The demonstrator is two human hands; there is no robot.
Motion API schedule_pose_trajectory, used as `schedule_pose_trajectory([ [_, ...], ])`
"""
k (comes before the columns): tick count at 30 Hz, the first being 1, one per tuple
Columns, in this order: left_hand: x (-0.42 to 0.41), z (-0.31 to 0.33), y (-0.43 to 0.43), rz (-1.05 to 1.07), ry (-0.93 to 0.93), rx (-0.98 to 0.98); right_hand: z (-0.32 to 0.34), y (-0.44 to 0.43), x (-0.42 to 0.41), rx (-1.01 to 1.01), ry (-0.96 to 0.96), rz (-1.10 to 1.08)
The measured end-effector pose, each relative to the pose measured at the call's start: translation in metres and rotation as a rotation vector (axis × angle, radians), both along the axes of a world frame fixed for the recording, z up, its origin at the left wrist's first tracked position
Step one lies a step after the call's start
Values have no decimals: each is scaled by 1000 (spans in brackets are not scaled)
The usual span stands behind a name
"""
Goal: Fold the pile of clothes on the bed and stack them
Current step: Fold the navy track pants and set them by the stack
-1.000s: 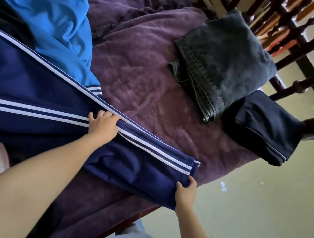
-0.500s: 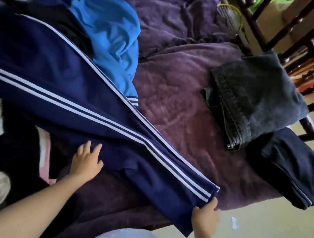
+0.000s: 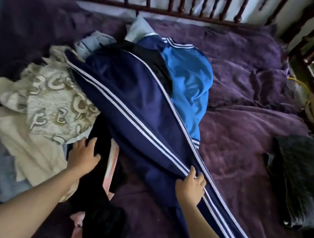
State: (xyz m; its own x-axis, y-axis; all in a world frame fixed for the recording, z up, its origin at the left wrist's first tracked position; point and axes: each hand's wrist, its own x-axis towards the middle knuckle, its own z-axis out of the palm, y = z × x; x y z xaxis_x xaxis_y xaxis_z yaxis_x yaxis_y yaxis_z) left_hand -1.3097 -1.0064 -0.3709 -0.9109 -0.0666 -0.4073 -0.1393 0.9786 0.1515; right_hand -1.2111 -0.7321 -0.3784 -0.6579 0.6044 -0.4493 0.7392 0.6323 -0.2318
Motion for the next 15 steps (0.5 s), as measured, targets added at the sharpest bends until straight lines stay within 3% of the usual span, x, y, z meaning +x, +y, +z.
schedule_pose_trajectory([
  [8,-102,11,-78,72,52,123,16,-87,-110,-61,79,209],
  [15,-214,22,-99,-16,278,212,5,-118,-197,-140,108,328],
])
